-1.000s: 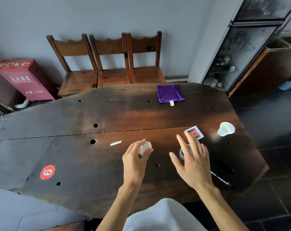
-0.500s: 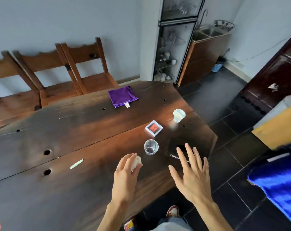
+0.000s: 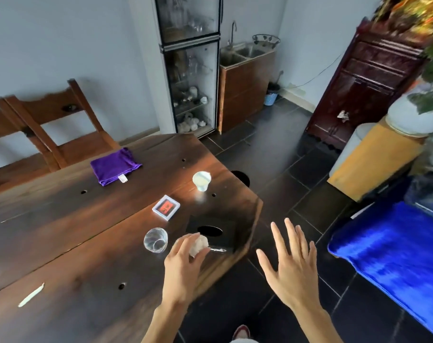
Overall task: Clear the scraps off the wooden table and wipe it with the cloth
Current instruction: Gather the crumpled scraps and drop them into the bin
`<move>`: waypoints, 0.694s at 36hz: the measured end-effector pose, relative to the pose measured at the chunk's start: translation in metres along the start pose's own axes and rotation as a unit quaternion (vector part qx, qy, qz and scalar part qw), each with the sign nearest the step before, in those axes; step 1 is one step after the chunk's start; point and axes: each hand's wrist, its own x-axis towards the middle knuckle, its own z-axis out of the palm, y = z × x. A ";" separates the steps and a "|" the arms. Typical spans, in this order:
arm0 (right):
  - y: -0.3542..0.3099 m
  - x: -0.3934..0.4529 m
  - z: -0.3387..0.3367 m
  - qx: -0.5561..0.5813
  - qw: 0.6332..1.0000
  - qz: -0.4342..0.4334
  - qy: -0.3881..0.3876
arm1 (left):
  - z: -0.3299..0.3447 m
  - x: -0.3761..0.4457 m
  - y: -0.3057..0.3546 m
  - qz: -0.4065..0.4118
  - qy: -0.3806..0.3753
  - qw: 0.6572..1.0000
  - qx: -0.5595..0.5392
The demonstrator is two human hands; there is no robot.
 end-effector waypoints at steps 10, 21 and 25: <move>0.088 0.050 -0.019 0.010 1.000 0.001 0.026 | 0.092 0.020 0.059 0.011 -0.025 1.000 -0.003; 0.131 0.149 -0.020 0.030 0.999 -0.015 0.032 | 0.162 0.087 0.079 0.005 -0.020 1.000 -0.010; 0.143 0.204 -0.013 0.025 0.999 -0.032 0.026 | 0.194 0.130 0.081 -0.011 -0.007 1.000 -0.016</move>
